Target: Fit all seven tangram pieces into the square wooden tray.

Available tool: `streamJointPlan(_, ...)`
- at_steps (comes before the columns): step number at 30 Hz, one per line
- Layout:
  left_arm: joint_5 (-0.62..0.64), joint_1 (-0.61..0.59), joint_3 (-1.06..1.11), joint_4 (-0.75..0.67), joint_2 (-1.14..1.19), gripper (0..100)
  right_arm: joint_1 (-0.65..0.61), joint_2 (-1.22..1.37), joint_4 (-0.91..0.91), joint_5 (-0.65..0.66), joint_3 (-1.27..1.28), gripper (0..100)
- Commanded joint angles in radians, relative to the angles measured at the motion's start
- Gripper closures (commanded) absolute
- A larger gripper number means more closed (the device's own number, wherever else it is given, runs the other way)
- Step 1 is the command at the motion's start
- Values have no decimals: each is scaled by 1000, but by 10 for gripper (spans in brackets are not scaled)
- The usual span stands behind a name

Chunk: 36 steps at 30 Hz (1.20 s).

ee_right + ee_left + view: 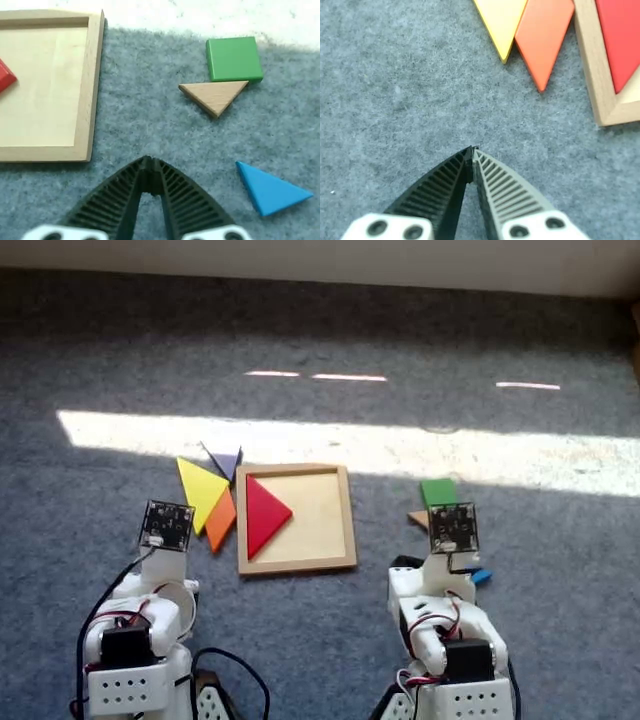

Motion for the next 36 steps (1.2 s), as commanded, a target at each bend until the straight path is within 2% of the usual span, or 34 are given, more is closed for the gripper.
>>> streamJointPlan(1, 3, 5, -28, 12, -48, 995, 12, 4, 4, 6, 153, 992)
streamJointPlan(7, 2, -73, -260, -6, -47, 995, 12, 4, 4, 8, 153, 992)
streamJointPlan(15, 2, 13, -522, -15, 13, 985, 12, 4, 4, 8, 153, 992)
streamJointPlan(21, 9, 16, -697, -15, 410, 788, 12, 4, 4, 8, 153, 992)
streamJointPlan(30, 14, 16, -943, -137, 1107, 776, 12, 4, 4, 8, 153, 992)
streamJointPlan(33, 98, 19, -1044, -169, 1317, 771, 12, 4, 4, 8, 153, 992)
streamJointPlan(36, 163, 22, -1171, -166, 1508, 714, 12, 4, 4, 8, 153, 992)
